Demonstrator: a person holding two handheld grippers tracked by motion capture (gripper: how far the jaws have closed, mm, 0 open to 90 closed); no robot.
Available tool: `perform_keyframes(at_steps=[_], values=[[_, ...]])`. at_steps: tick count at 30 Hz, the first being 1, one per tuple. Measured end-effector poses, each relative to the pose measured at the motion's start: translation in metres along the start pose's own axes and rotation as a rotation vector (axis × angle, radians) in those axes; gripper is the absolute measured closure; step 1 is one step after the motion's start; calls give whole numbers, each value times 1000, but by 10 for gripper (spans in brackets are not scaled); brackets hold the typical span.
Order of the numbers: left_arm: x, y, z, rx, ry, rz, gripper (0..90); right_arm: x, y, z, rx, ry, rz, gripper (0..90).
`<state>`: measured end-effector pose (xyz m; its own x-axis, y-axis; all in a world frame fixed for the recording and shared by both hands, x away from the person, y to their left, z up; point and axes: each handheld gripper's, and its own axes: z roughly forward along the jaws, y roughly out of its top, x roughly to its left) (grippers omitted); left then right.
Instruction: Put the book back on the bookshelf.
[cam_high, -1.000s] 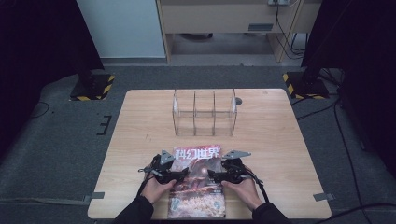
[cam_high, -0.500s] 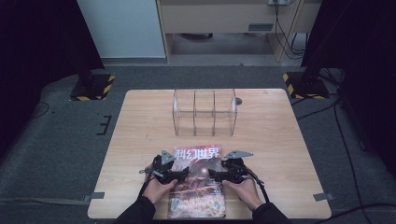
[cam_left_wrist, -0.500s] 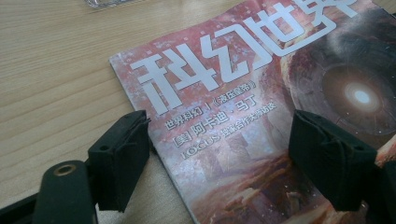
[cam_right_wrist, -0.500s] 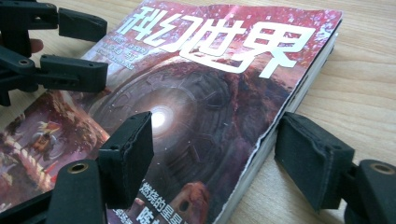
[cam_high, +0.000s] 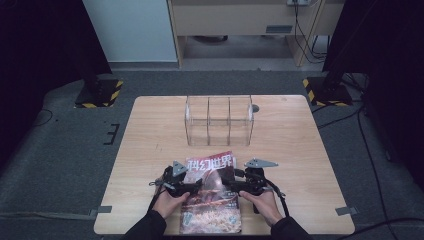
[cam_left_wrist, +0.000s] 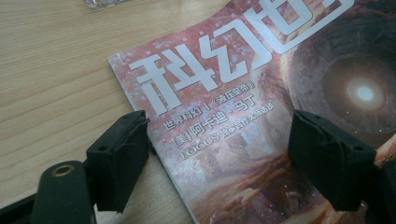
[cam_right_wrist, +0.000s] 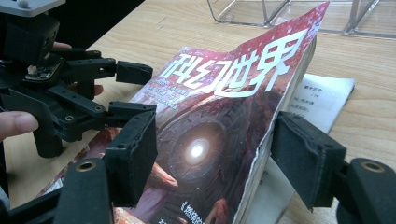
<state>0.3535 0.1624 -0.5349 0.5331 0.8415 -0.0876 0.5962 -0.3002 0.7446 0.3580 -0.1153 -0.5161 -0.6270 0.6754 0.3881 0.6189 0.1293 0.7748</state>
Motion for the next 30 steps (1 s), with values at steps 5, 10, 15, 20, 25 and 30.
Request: perform_keyframes(at_steps=[5,10,15,20,25,30], values=[[-1,0,1,8,-6,16,154,-6,-10,2,59,-42,3,301],[-1,1,2,13,-12,24,130,-11,-15,5,105,-43,32,299],[-2,1,3,20,-11,21,75,-10,-11,2,49,-3,40,308],[-2,1,3,28,-13,25,68,-4,-5,-1,-14,53,26,322],[-2,1,3,27,-13,24,67,-5,-9,2,19,37,18,311],[-2,1,3,24,-14,23,68,-5,-16,6,130,38,35,334]])
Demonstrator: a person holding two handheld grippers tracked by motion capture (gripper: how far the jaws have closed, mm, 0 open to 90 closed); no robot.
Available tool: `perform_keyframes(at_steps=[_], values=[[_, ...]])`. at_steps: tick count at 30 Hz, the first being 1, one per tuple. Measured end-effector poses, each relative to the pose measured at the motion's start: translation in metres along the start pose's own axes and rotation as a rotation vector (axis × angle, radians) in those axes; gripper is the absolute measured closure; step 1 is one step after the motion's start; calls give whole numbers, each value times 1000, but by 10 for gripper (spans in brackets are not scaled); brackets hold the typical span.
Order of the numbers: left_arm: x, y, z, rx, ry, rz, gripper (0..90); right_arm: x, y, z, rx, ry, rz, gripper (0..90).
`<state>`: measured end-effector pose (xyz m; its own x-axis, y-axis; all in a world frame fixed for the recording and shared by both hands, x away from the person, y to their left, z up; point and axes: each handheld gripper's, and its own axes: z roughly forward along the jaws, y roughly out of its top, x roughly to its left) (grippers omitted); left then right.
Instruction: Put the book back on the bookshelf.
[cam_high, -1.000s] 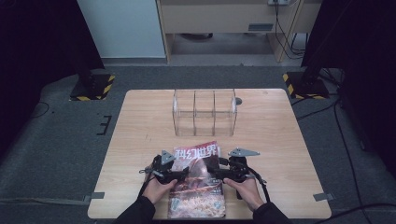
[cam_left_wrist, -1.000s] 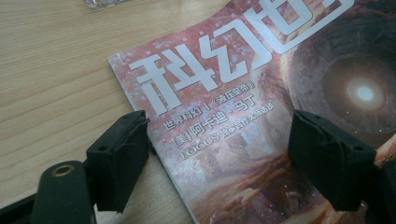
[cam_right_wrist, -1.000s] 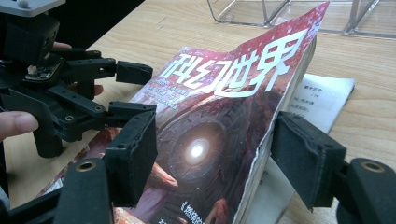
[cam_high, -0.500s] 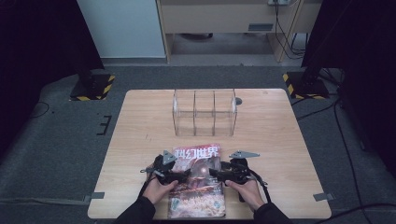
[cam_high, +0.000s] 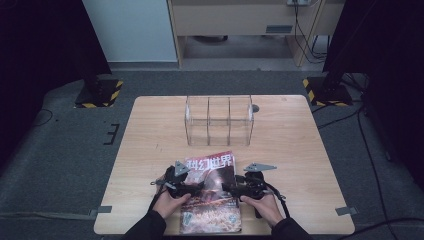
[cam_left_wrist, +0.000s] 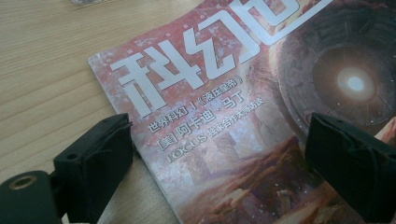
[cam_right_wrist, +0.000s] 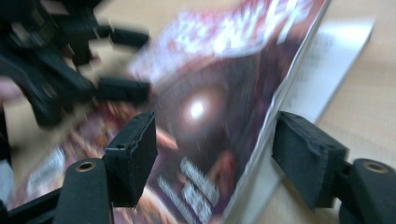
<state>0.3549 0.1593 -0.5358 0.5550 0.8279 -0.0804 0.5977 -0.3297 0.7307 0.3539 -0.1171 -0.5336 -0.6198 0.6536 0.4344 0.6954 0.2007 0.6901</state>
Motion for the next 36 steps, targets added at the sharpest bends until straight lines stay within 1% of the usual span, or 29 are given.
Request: perform_keyframes(at_steps=[1,4,8,10,12,15,16,18,19,20,23,26,27,29,30,32,36], values=[[0,0,0,0,0,0,68,0,-1,1,-12,2,-5,327],[0,0,0,-2,-1,-1,68,2,1,3,-3,3,-9,327],[0,0,0,-3,-3,-2,69,-2,4,7,-24,9,-2,362],[1,0,0,-4,-5,-5,69,-2,5,9,-27,4,-16,395],[1,0,0,-3,-7,-4,72,-2,5,10,-26,-15,-40,461],[2,-1,-2,-9,-1,-9,100,-4,5,8,-25,-56,-44,623],[4,-1,-3,-12,0,-7,116,-5,5,7,-19,-47,-33,660],[6,-1,-5,-15,3,-19,170,-6,5,5,-16,-25,-9,733],[7,-1,-6,-10,0,-25,192,-6,6,4,-22,-24,-22,767],[8,0,-7,-6,-10,-36,206,-4,8,0,-30,-5,-21,804],[8,1,-13,-42,-32,-59,204,-2,10,-3,-37,7,-31,829],[8,3,-17,-62,-48,-59,204,0,12,-7,-62,35,-37,860],[8,3,-17,-66,-50,-53,204,1,13,-9,-70,49,-39,862],[8,2,-18,-62,-54,-47,203,2,17,-15,-91,71,-61,866],[8,2,-18,-62,-57,-49,203,2,17,-15,-91,71,-61,866],[8,2,-18,-62,-66,-51,196,3,18,-19,-112,83,-70,867],[8,2,-18,-72,-83,-51,174,4,23,-27,-147,103,-100,867]])
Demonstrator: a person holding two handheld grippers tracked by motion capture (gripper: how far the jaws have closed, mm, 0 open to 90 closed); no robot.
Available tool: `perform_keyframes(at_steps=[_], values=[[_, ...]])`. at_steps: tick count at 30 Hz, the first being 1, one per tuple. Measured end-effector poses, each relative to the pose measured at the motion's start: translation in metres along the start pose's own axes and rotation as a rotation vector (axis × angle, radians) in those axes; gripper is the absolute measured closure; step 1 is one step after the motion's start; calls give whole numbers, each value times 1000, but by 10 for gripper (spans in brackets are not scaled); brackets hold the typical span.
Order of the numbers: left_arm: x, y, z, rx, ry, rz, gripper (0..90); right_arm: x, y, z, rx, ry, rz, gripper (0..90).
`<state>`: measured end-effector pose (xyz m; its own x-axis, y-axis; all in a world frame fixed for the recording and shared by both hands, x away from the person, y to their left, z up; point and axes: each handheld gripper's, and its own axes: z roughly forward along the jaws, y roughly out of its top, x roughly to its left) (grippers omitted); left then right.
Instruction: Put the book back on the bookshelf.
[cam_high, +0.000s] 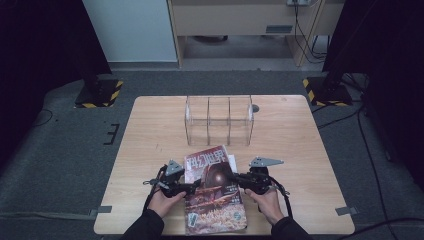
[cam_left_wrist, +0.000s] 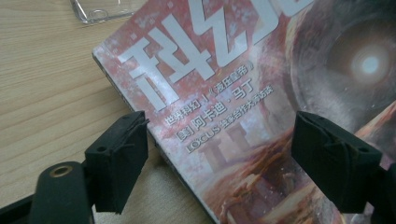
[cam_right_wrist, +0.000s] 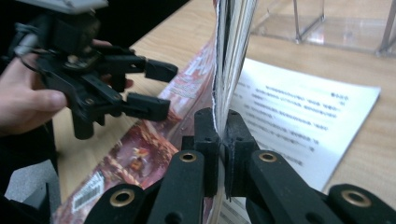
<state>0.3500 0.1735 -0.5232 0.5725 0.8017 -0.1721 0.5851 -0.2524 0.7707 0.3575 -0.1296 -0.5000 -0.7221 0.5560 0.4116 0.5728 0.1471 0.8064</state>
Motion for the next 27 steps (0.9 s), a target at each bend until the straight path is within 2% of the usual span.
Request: perform_keyframes(at_steps=[2,5,7,10,11,12,15,16,18,19,22,24,27], values=[[1,0,1,9,-6,6,165,1,3,-3,-14,12,-5,867],[2,-1,2,-4,-41,-37,149,1,6,-8,-33,29,-6,867],[3,-2,4,-3,-62,-42,139,1,7,-9,-39,38,-13,867],[3,-3,8,21,-94,-36,134,0,6,-9,-36,35,-15,866],[3,-4,9,33,-99,-46,134,0,5,-7,-31,31,-9,866],[4,-4,9,47,-104,-62,147,-2,4,-6,-25,25,-11,865],[7,-4,8,45,-102,-70,206,-6,1,-4,-4,-6,2,861],[7,-4,8,45,-104,-68,230,-8,-1,-3,7,-14,24,857],[5,-3,6,30,-88,-32,288,-12,-4,0,43,-51,44,842],[3,-2,5,22,-94,-28,327,-14,-6,2,69,-70,53,831],[-1,2,3,-2,-128,-41,356,-17,-11,7,115,-105,58,810],[-3,3,3,7,-145,-49,364,-17,-13,10,119,-104,58,804],[-5,2,7,45,-143,-35,368,-14,-13,13,119,-103,30,777]])
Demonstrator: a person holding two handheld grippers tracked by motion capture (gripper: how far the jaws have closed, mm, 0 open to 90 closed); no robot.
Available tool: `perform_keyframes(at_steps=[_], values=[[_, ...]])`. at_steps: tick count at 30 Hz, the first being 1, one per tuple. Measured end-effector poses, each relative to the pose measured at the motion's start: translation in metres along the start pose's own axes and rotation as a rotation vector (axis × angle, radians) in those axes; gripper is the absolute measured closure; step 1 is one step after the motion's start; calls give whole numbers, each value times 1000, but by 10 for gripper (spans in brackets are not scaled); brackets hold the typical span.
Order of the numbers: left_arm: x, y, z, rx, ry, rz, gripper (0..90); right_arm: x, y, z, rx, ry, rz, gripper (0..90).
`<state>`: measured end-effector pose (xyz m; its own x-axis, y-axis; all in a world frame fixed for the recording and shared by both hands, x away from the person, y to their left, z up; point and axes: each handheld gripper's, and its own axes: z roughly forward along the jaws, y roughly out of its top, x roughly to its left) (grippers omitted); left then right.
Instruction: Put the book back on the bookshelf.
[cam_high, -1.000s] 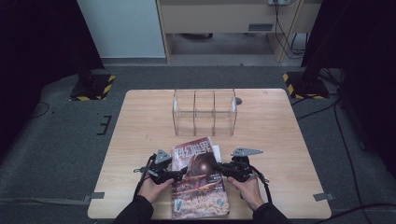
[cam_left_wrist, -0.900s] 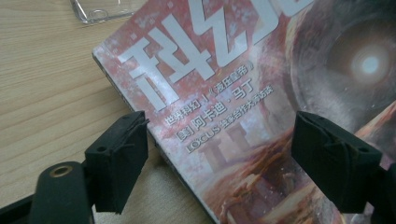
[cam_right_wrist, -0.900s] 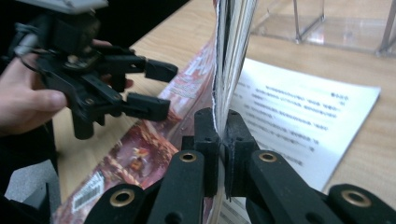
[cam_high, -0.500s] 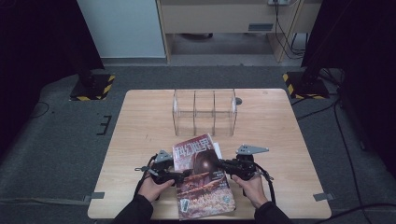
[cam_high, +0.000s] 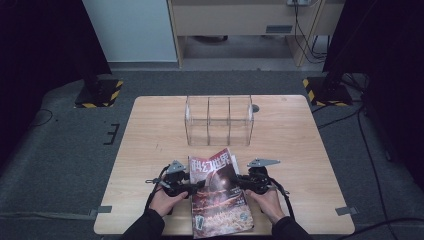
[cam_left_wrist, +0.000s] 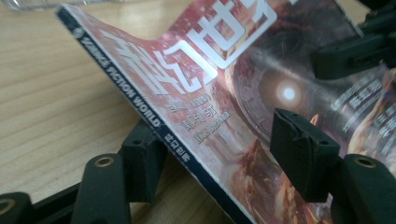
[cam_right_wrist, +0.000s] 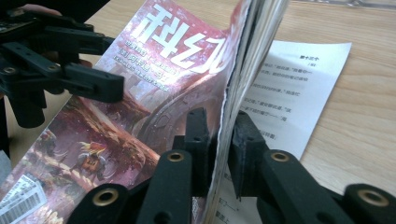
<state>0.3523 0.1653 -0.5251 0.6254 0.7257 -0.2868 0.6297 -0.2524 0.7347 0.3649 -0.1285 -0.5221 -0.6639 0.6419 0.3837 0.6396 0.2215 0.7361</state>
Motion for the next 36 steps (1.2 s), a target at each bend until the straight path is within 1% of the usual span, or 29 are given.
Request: perform_keyframes(at_steps=[2,4,5,6,8,9,10,11,12,14,15,16,17,18,20,21,22,23,25,27,29,30,31,33,35,36], values=[[1,0,0,15,25,-5,415,1,0,2,3,-13,-23,735],[4,-1,0,26,39,-9,473,1,0,3,19,-31,-31,669],[4,-1,0,29,34,-17,482,1,0,3,32,-48,-42,622],[5,-2,0,28,34,-21,482,1,0,3,42,-79,-56,564],[4,-2,0,27,35,-18,483,-1,0,2,78,-139,-70,465],[4,-2,0,26,34,-20,484,-3,-1,1,98,-170,-72,440],[4,-2,-1,24,31,-23,487,-4,-1,0,92,-185,-73,432],[5,-1,-1,23,28,-26,489,-6,-2,-1,92,-189,-79,403],[5,-1,-1,22,26,-28,491,-6,-2,-2,100,-192,-74,367],[5,-1,-1,23,23,-28,491,-7,-4,0,107,-191,-78,346],[5,-1,-1,22,19,-26,489,-5,-4,1,103,-189,-74,349],[5,-1,-1,20,10,-29,482,-4,-4,2,101,-182,-89,355],[5,0,0,16,3,-29,466,-3,-5,4,99,-166,-88,365],[5,0,0,16,2,-22,459,0,-5,5,102,-148,-83,352],[5,2,0,20,-14,-15,449,4,-5,9,103,-172,-121,337],[5,3,0,20,-23,-19,447,5,-5,10,99,-177,-130,336],[4,3,0,11,-33,-26,446,5,-6,10,100,-173,-136,339],[4,3,0,5,-37,-27,446,5,-6,10,95,-170,-134,353],[4,3,1,13,-37,-19,446,4,-5,12,79,-165,-136,379],[3,4,2,18,-27,-8,446,5,-5,14,70,-156,-130,386],[3,5,2,31,-22,-12,448,7,-5,15,72,-149,-145,387],[3,6,2,29,-19,-17,453,8,-5,16,66,-153,-146,387],[4,6,2,27,-16,-27,470,7,-5,16,66,-150,-147,390],[4,8,2,40,-7,-40,501,6,-5,16,65,-143,-143,395],[5,9,3,47,18,-45,546,6,-4,15,66,-139,-135,393],[5,9,3,45,18,-52,567,5,-4,15,68,-137,-135,393]])
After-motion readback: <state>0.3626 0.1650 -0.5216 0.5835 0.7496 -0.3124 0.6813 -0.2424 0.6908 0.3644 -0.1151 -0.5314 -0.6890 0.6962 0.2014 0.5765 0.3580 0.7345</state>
